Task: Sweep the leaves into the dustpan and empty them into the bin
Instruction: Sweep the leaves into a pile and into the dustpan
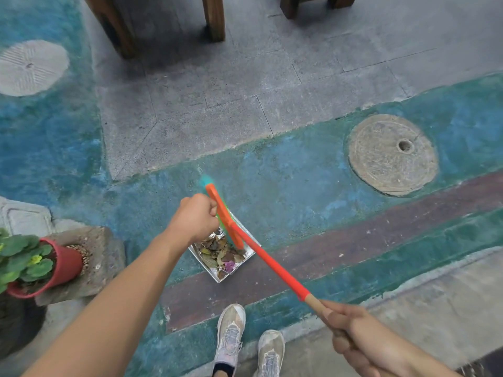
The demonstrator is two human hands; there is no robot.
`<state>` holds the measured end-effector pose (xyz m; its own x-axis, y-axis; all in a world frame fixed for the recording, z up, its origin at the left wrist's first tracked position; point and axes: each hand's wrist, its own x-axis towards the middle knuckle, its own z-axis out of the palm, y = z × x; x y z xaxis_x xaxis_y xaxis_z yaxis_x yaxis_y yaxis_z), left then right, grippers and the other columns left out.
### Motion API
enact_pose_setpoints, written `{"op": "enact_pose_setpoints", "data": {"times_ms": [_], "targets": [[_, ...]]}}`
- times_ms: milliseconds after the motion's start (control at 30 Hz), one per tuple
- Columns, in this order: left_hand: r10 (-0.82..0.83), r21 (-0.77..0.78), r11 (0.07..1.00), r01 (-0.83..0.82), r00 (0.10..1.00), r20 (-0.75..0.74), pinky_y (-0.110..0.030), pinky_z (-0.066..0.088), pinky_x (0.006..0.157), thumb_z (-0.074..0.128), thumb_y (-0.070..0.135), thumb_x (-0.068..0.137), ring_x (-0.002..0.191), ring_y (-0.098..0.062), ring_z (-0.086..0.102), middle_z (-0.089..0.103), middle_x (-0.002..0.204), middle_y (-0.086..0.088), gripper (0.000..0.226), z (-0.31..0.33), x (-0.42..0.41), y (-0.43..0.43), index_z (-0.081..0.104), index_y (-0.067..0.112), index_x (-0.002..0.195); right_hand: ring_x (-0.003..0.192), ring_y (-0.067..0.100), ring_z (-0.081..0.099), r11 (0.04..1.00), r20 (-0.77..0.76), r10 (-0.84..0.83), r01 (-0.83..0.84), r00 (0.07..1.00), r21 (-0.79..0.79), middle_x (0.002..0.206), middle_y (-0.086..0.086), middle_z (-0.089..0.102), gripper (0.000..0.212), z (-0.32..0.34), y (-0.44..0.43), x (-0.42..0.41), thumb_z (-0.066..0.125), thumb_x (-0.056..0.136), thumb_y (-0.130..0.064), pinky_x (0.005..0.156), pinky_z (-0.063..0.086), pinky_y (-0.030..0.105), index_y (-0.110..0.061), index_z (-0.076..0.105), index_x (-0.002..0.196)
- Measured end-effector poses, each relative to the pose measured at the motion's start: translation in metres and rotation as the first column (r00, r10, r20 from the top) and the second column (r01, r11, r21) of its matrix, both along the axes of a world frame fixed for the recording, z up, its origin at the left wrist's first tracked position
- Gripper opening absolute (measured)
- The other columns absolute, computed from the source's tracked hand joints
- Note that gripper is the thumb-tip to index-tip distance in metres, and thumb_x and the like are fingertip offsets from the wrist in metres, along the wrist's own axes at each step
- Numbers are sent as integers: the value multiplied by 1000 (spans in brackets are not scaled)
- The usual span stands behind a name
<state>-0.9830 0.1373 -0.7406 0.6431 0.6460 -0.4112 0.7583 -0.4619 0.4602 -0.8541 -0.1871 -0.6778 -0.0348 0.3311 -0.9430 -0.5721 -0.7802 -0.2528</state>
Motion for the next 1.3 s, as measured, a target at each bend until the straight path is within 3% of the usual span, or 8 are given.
{"op": "enact_pose_setpoints", "data": {"times_ms": [200,300,400,567,733,800,1033,1300], "targets": [[16,-34,999,-16,1000,23,-32,28,54,39,-6,55,61,-24,23,26,57,-10,25,2,-7,-1,28,15,47,29,5,20,986,80,-162,163,984,-16,55,2,23,35,16,6,44,40,103,-20,28,24,9,-34,67,121],[23,-38,999,-21,999,37,-36,35,55,40,-7,56,59,-24,24,25,53,-9,28,3,-7,-2,28,15,46,24,5,21,928,-37,-368,364,929,-85,49,-1,29,37,6,20,56,42,99,-21,26,21,7,-22,54,135],[30,-53,998,-27,998,49,-33,30,60,40,-8,56,55,-22,22,22,52,-7,29,3,-8,-5,26,16,47,22,6,26,847,-192,-532,514,825,-137,51,1,35,52,-6,20,49,51,86,-22,26,20,7,-25,52,138],[51,-84,995,-45,996,71,-32,31,58,41,-9,58,56,-22,24,25,53,-5,31,9,-19,3,27,17,47,21,10,29,790,-329,-610,583,721,-188,49,5,37,48,-5,3,33,48,87,-22,26,23,10,-28,58,134],[144,-63,988,-138,985,93,-25,30,49,46,-10,64,45,-12,29,24,47,4,40,33,-46,6,25,18,47,28,8,24,947,-90,-322,322,942,-19,53,3,32,38,39,5,34,40,101,-20,27,24,11,-33,73,114],[211,-28,977,-209,971,116,-25,30,49,50,-9,66,44,-11,27,22,44,8,42,53,-57,7,25,18,46,29,8,24,973,-2,-230,230,973,30,54,3,33,37,62,14,39,40,102,-19,27,24,10,-32,73,114],[432,130,870,-476,862,265,-22,26,48,64,-3,69,56,-22,20,19,45,4,49,156,-107,-8,24,16,48,28,7,22,987,159,3,-28,987,158,54,2,33,31,149,48,50,38,103,-20,27,24,9,-26,65,118],[586,192,665,-722,664,464,-27,26,48,68,1,68,51,-22,23,22,46,4,48,290,-170,-85,27,15,48,32,7,22,908,366,263,-357,893,220,55,0,32,30,253,64,32,34,102,-17,29,21,9,-25,62,106]]}}
